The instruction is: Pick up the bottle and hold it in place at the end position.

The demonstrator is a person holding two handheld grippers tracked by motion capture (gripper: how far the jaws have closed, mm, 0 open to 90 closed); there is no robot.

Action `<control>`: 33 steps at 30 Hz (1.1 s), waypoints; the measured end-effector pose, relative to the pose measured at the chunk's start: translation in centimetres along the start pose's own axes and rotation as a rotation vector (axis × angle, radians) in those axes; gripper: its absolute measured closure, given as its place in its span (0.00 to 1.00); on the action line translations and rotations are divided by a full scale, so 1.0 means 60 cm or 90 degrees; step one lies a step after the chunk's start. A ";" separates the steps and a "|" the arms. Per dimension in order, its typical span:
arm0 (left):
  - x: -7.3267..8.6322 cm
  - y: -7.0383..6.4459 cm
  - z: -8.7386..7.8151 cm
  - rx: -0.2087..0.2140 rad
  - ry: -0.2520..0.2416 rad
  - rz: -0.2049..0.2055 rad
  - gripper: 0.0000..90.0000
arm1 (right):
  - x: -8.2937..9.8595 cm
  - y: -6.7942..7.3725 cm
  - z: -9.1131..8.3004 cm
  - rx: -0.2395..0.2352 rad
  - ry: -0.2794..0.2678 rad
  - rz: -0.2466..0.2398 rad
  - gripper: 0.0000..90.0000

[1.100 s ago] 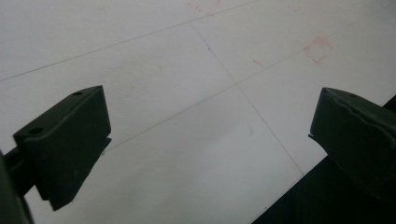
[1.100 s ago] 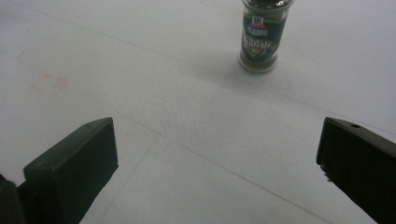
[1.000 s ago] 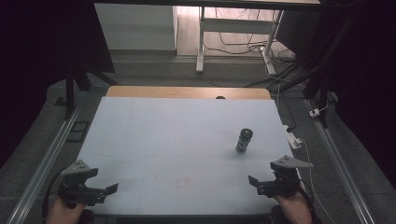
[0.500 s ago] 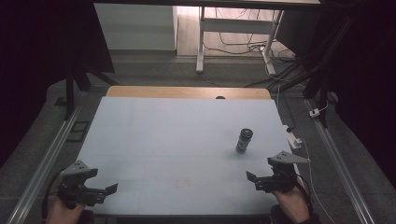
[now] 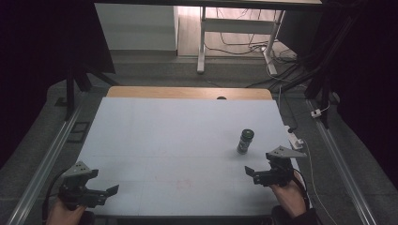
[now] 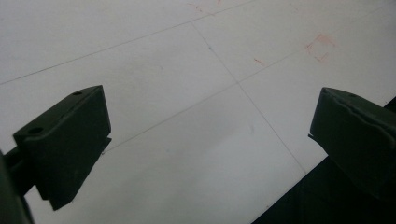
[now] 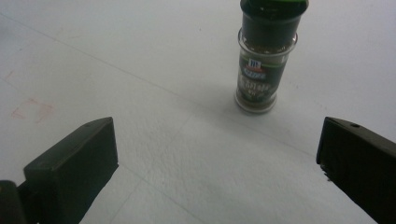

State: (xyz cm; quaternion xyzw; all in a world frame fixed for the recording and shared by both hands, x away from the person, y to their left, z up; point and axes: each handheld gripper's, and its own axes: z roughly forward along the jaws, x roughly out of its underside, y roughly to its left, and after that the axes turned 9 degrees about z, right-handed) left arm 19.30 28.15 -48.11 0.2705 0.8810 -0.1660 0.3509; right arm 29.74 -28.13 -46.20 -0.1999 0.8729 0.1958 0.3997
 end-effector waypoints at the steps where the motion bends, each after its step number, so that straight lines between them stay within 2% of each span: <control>1: 0.000 0.000 0.000 0.000 0.000 0.000 0.00 | -0.001 0.000 0.002 0.001 -0.002 -0.002 0.00; 8: 0.000 -0.003 0.000 -0.007 -0.001 0.006 0.00 | -0.009 -0.007 0.021 0.012 -0.001 -0.006 0.00; 15: 0.000 -0.003 0.000 -0.009 0.000 0.007 0.00 | -0.019 -0.013 0.046 0.012 0.020 0.004 0.00; 24: 0.000 -0.001 0.000 -0.005 0.000 0.002 0.00 | -0.027 -0.026 0.074 0.032 0.037 0.009 0.00; 33: 0.000 0.000 0.000 -0.004 0.000 0.000 0.00 | -0.037 -0.034 0.101 0.041 0.045 -0.012 0.00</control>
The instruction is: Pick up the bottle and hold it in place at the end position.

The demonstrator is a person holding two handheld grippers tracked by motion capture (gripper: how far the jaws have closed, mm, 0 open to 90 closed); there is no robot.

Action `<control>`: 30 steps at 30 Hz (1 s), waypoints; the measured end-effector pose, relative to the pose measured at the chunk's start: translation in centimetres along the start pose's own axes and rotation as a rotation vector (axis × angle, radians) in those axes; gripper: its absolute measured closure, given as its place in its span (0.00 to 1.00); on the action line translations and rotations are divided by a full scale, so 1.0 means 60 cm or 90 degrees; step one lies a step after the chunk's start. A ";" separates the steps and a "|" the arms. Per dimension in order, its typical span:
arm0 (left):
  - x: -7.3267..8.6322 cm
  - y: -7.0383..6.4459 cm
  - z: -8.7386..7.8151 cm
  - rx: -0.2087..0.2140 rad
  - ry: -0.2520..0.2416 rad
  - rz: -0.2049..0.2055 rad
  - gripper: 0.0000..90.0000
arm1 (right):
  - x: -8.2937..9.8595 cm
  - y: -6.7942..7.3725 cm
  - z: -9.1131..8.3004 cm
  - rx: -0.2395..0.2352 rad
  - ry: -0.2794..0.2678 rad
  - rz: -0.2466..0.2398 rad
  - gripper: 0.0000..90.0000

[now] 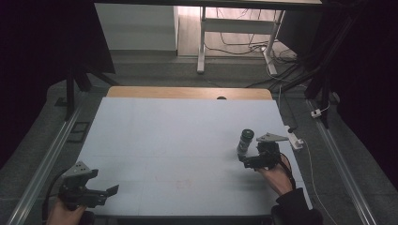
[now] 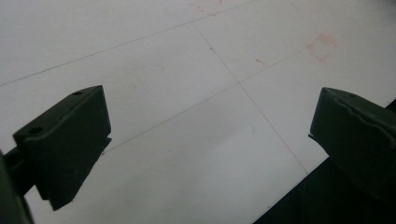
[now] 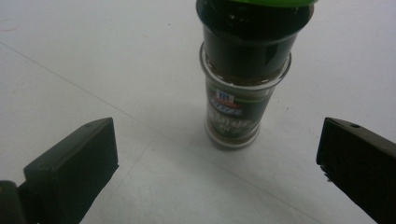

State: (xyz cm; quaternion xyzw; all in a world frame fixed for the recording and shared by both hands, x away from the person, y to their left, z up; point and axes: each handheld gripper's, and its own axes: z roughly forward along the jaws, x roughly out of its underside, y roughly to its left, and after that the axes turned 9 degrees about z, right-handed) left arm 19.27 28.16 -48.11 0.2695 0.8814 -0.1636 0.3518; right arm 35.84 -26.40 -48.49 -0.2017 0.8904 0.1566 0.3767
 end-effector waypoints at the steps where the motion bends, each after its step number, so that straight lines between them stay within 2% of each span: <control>1: 0.000 0.000 0.000 0.000 0.000 0.000 0.00 | -0.001 -0.001 0.003 0.001 0.001 0.001 0.00; 9: 0.000 0.001 0.000 0.002 -0.001 -0.002 0.00 | -0.013 -0.011 0.031 0.021 0.012 -0.011 0.00; 15: 0.000 0.001 0.000 0.002 -0.001 -0.002 0.00 | -0.019 -0.019 0.049 0.020 0.019 -0.007 0.00; 18: 0.000 0.000 0.000 0.001 0.001 -0.001 0.00 | -0.021 -0.021 0.059 0.020 0.028 -0.016 0.00; 22: 0.000 0.001 0.000 0.002 0.000 -0.002 0.00 | -0.024 -0.022 0.064 0.016 0.024 -0.028 0.10; 26: 0.000 0.001 0.000 0.003 0.000 -0.002 0.00 | -0.027 -0.025 0.062 -0.001 0.018 -0.033 0.28; 30: 0.000 0.001 0.001 0.003 0.001 -0.002 0.00 | -0.028 -0.025 0.060 -0.007 0.016 -0.047 0.39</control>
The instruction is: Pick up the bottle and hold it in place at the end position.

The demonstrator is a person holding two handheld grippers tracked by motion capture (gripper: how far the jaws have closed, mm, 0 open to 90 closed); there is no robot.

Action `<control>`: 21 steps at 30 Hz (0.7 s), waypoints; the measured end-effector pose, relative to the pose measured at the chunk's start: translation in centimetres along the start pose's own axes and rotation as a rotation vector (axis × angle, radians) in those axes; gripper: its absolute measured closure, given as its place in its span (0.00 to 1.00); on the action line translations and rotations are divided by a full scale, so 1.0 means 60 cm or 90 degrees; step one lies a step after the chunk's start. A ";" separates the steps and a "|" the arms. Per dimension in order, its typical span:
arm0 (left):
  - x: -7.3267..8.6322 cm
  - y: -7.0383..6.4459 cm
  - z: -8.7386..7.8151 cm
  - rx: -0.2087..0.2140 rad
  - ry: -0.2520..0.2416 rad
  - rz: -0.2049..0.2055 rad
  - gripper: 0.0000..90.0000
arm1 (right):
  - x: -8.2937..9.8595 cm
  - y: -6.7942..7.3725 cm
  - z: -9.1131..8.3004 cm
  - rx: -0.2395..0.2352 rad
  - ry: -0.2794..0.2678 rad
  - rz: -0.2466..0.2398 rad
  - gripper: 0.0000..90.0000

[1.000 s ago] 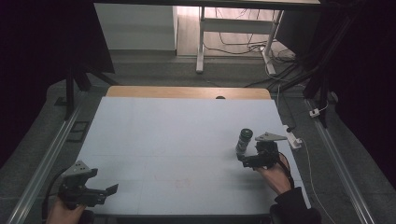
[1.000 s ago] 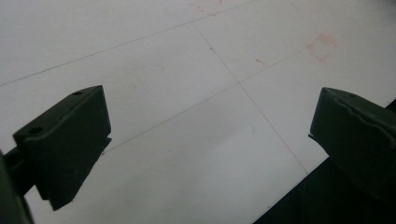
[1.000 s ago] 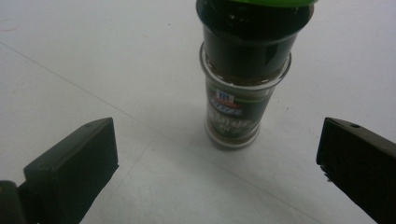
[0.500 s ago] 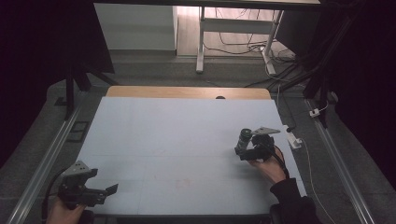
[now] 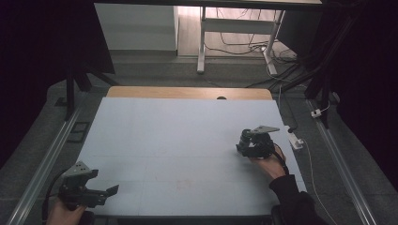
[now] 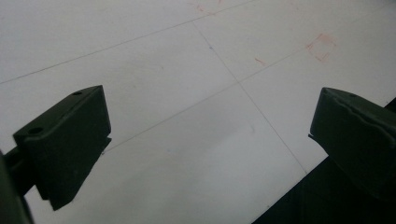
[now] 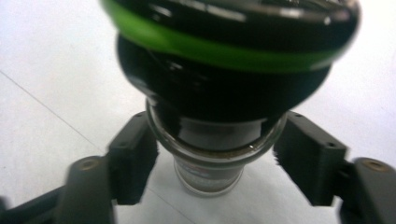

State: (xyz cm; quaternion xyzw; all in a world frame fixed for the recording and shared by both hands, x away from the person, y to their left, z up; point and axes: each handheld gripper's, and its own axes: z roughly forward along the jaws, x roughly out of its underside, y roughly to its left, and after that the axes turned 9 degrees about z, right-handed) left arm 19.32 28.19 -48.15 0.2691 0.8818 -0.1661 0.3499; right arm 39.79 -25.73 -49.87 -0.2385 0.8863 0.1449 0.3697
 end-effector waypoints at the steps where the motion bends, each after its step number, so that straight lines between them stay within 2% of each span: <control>1: 0.000 0.000 0.000 0.000 0.000 0.000 0.00 | 0.000 0.001 -0.001 0.000 -0.002 -0.004 0.42; 4: 0.000 0.000 0.000 0.001 0.001 0.002 0.00 | -0.001 0.002 -0.001 -0.002 -0.002 -0.010 0.48; 5: 0.000 0.000 0.000 0.001 0.002 0.002 0.00 | -0.001 0.002 -0.001 -0.005 0.002 -0.009 0.56; 6: 0.000 0.000 0.000 0.000 0.001 0.002 0.00 | -0.001 0.001 -0.001 -0.007 0.002 -0.005 0.57; 12: 0.000 -0.001 0.001 0.000 0.003 0.003 0.00 | -0.003 0.005 -0.002 0.004 0.005 -0.008 0.58; 17: 0.000 0.000 0.001 0.000 0.003 0.002 0.00 | -0.006 0.004 -0.003 0.001 0.010 0.000 0.58; 21: 0.000 0.000 0.001 0.000 0.003 0.001 0.00 | -0.011 0.008 -0.009 -0.007 -0.002 -0.004 0.58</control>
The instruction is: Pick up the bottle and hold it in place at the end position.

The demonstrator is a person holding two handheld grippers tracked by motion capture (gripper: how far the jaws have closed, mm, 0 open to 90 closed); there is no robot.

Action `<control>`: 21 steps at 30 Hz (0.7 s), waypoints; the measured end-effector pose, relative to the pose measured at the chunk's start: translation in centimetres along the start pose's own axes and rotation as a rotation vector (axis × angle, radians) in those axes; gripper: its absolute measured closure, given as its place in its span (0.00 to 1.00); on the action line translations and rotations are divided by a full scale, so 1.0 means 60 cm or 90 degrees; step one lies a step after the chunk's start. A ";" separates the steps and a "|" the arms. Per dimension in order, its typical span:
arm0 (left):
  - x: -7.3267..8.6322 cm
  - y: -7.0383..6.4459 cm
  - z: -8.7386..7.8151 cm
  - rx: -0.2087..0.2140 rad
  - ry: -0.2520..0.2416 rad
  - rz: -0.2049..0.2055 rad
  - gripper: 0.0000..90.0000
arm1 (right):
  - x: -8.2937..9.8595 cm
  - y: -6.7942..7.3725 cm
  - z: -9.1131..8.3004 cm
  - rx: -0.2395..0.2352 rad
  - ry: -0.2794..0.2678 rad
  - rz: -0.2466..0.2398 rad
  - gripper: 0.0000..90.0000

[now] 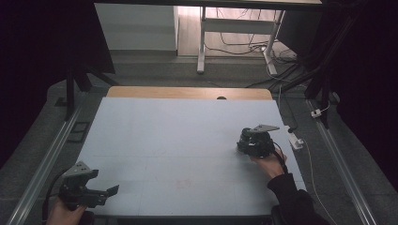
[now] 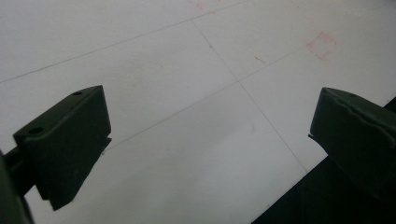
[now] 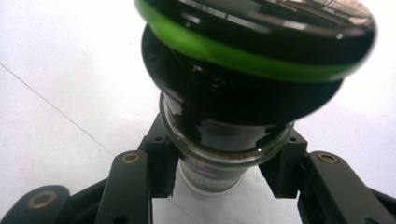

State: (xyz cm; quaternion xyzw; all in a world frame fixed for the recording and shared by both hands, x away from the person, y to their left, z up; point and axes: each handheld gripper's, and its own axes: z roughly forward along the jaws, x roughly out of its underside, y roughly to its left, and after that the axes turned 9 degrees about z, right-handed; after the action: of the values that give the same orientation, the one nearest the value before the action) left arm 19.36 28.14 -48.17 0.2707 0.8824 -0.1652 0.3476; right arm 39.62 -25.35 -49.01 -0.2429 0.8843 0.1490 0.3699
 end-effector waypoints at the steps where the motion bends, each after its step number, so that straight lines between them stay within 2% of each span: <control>1: 0.000 0.000 0.000 0.000 0.000 0.000 0.00 | -0.001 0.002 -0.001 -0.002 -0.001 -0.002 0.58; 6: 0.000 0.000 0.000 -0.001 -0.001 -0.001 0.00 | -0.008 0.011 -0.004 -0.006 -0.003 -0.009 0.58; 12: 0.000 -0.001 0.000 -0.002 -0.001 0.001 0.00 | -0.022 0.025 -0.011 -0.012 -0.019 0.004 0.58; 15: 0.000 0.000 0.000 -0.002 -0.001 -0.001 0.00 | -0.029 0.032 -0.011 -0.025 -0.018 0.009 0.58; 21: 0.000 0.000 0.000 -0.002 -0.001 -0.001 0.00 | -0.042 0.050 -0.004 -0.036 -0.015 -0.006 0.58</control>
State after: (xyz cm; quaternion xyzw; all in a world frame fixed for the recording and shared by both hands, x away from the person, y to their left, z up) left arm 19.36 28.14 -48.16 0.2695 0.8826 -0.1642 0.3484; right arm 39.41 -22.14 -46.77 -0.2557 0.8742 0.1749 0.3739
